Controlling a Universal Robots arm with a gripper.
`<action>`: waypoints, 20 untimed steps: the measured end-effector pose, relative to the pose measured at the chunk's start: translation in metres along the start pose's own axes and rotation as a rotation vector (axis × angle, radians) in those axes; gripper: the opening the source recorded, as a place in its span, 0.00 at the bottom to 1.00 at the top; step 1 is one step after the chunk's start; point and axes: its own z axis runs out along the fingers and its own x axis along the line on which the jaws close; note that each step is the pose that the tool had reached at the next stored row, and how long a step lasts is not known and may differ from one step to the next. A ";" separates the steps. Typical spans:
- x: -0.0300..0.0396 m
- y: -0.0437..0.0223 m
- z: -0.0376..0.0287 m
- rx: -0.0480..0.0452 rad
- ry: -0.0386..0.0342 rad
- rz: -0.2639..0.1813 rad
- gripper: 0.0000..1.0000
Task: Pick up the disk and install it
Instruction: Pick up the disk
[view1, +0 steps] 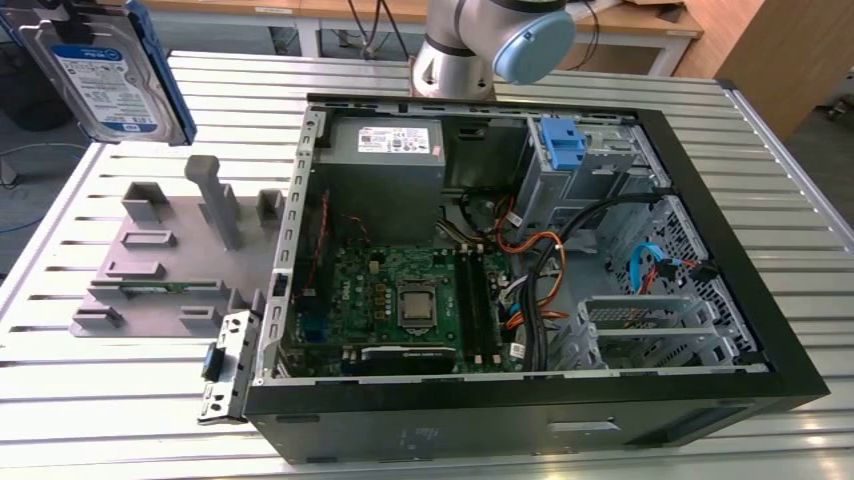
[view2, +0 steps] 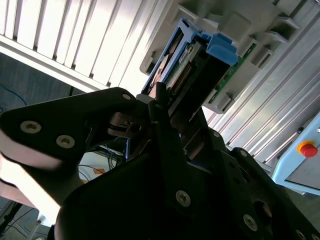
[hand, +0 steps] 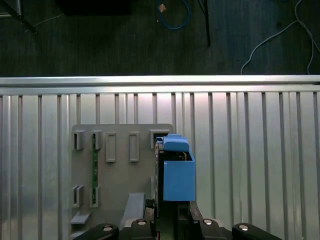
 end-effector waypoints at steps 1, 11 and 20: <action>0.0000 0.0000 -0.0001 -0.0001 0.0001 0.000 0.35; -0.0001 0.0001 -0.0017 -0.0002 0.0002 0.000 0.35; -0.0004 0.0002 -0.0072 -0.0002 0.0001 0.000 0.35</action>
